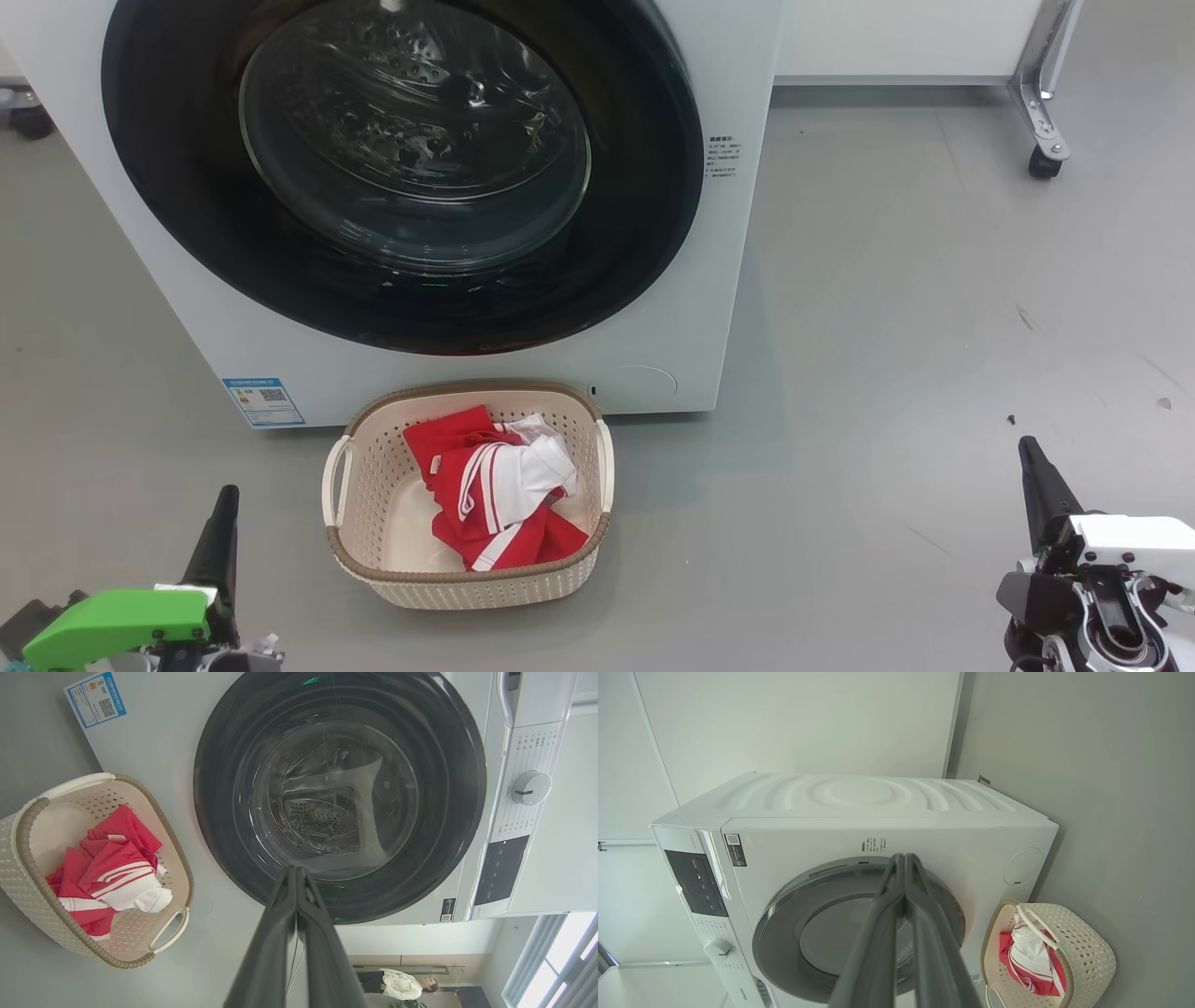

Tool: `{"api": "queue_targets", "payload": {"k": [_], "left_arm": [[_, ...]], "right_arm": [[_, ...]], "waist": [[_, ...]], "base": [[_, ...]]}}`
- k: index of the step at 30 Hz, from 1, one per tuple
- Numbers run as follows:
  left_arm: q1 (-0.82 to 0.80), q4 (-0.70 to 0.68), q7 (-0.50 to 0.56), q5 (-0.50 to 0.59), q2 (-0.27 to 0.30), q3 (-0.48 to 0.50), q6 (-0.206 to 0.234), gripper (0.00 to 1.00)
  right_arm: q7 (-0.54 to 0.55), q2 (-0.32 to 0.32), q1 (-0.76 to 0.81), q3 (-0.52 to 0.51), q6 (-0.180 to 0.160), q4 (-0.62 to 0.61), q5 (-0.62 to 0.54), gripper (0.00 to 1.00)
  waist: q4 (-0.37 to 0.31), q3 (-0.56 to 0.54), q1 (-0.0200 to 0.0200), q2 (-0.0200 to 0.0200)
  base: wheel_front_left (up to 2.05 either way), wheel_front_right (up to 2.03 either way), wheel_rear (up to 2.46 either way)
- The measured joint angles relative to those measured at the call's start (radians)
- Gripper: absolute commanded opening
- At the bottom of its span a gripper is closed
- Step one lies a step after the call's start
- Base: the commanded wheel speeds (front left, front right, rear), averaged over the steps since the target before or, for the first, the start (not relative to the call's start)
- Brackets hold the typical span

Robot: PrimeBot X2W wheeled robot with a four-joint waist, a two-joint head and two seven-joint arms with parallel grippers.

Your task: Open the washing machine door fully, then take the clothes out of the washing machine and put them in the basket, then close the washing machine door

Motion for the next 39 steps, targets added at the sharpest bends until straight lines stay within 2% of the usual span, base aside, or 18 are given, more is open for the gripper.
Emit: {"api": "queue_targets", "payload": {"k": [39], "left_arm": [[-0.002,0.009,0.0,0.0,-0.002,0.004,-0.002,0.0]], "right_arm": [[0.003,0.001,-0.002,-0.002,0.0,0.003,0.0,0.0]], "waist": [[0.0,0.0,0.0,0.0]], "base": [[0.0,0.0,0.0]]}}
